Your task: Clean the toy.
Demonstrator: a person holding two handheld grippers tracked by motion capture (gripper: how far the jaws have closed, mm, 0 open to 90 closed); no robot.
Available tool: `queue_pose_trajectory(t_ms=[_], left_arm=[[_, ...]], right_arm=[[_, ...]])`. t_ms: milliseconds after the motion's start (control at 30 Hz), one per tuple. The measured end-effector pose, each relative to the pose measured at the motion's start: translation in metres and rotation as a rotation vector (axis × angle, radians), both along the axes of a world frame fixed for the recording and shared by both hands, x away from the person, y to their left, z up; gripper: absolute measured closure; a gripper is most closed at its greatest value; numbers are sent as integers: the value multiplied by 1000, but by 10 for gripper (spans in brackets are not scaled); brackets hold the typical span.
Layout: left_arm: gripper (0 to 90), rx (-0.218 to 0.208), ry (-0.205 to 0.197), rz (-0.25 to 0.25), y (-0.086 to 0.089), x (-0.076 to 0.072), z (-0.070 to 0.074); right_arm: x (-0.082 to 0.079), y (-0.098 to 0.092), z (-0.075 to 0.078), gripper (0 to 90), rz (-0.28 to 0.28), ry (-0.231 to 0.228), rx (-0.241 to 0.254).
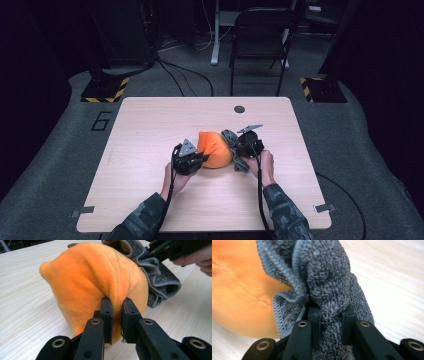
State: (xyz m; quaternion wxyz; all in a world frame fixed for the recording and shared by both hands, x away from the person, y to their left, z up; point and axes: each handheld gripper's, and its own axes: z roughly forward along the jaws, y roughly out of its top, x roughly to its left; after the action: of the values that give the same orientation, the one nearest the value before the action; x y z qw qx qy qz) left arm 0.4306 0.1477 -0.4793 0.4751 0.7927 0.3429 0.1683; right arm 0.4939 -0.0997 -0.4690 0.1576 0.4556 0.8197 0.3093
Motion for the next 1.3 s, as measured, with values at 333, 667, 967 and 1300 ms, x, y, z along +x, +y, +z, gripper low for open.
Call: queue_pose_trajectory(t_ms=[333,667,967,1300], left_arm=[[807,-6,-10,-12,0,0,0],[807,-5,-16,-14,0,-1,0],[805,-1,-17,-19,-1,-2,0],[804,2,-13,-24,-1,-1,-1]], right_arm=[[7,-8,-8,751,-2,59,-16],[-16,2,48,750,78,-81,107],[-38,41,58,748,192,-142,134],[-33,40,47,749,195,-125,49]])
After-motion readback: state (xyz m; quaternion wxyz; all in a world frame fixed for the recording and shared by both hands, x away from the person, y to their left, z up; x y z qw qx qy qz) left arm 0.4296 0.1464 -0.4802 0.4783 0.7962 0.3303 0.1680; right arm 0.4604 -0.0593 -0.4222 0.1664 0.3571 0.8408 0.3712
